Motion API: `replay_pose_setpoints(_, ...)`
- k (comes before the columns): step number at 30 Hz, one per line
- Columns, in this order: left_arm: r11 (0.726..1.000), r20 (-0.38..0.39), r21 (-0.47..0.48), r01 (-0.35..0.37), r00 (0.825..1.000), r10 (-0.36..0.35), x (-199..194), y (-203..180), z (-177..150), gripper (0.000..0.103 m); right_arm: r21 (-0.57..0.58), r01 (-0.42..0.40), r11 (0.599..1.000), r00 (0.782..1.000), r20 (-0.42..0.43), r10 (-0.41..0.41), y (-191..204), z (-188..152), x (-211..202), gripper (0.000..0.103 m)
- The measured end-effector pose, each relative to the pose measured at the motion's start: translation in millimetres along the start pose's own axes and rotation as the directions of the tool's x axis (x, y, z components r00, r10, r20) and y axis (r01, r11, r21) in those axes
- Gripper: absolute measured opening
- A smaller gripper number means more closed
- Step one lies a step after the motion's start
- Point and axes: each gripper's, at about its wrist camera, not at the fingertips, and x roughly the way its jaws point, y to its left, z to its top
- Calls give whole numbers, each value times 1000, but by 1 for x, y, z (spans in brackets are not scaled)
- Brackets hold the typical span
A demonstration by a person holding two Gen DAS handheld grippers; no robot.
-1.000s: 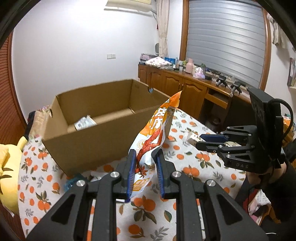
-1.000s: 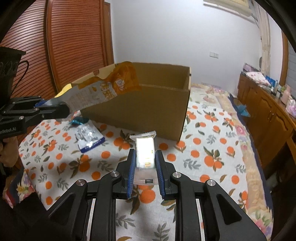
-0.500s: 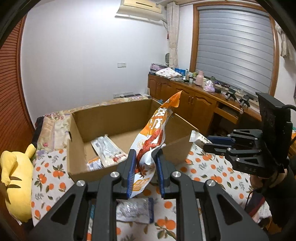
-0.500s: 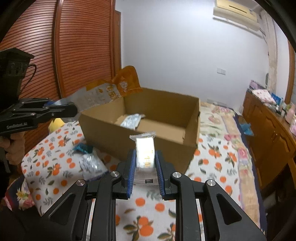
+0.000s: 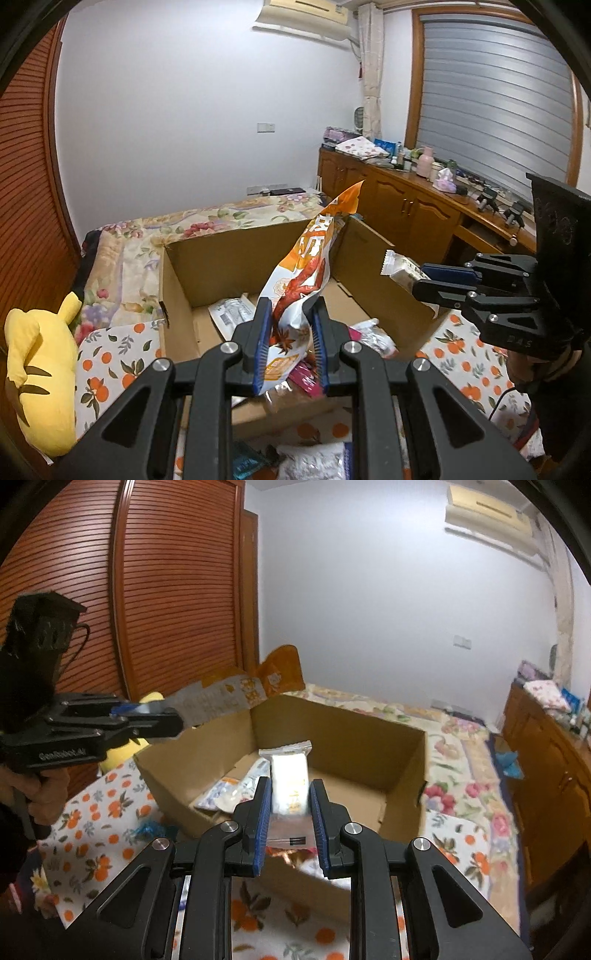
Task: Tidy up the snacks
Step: 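Open both tools to drop the packets into the box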
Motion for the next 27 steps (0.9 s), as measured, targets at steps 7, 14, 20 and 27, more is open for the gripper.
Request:
replay_pose_setpoints(7,999,-29,-23,-30,999,29,24,13,2,18,-6,-14,1000,999,-46,14,-9,8,31,20)
replay_pose_setpoints(14,998,-52,-27,-50,997,48,40,20,-2,18,-17,-13,1000,997,-79,12,-11,11,53,20)
replay_pose_setpoints(20,997,-70,-34,-66,996,64,49,22,-4,19,-19,-23,1000,995,-97,21,-10,10,64,20)
replay_pose_setpoints(27,996,-85,-44,-79,994,75,55,27,-5,20,-9,-33,999,993,-112,32,-13,9,73,20)
